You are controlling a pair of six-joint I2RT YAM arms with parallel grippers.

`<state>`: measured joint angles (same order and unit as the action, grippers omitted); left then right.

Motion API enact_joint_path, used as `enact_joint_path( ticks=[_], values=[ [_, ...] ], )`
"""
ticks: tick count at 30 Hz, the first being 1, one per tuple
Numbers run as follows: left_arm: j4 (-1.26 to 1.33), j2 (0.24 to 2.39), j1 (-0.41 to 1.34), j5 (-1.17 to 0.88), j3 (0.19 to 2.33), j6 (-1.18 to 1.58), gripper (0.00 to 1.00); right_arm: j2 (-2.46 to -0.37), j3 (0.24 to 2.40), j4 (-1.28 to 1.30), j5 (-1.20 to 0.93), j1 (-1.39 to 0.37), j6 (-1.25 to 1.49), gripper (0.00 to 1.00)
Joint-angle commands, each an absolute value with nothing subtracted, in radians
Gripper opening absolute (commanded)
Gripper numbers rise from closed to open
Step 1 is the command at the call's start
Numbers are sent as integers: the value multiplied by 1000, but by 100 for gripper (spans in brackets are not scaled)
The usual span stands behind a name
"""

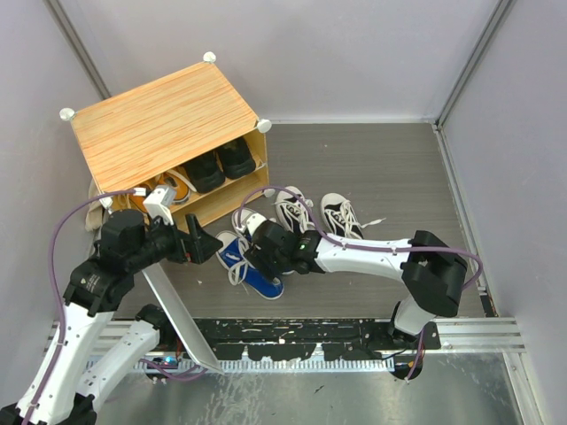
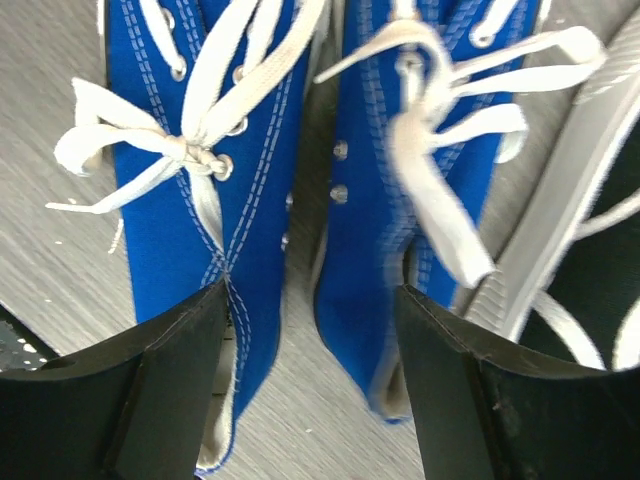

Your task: Place and organize the shoes in the shoe cabinet

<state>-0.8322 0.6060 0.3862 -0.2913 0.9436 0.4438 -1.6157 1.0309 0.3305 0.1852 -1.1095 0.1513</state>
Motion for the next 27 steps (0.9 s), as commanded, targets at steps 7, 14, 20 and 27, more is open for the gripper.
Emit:
enact_joint_path(
  ticks=[7,14,20,27],
  values=[
    [-763,625,390,-298,928,426,98,-1593,1085,442,294,-1095,92,75],
    [-755,639,391,-304,925,426,98,-1576,1077,410,172,-1095,91,75],
    [-737,654,390,-311,921,428,98,-1553,1085,408,143,-1095,87,75],
    [-741,654,390,-311,923,427,98,-1601,1073,380,115,-1095,110,75]
  ],
)
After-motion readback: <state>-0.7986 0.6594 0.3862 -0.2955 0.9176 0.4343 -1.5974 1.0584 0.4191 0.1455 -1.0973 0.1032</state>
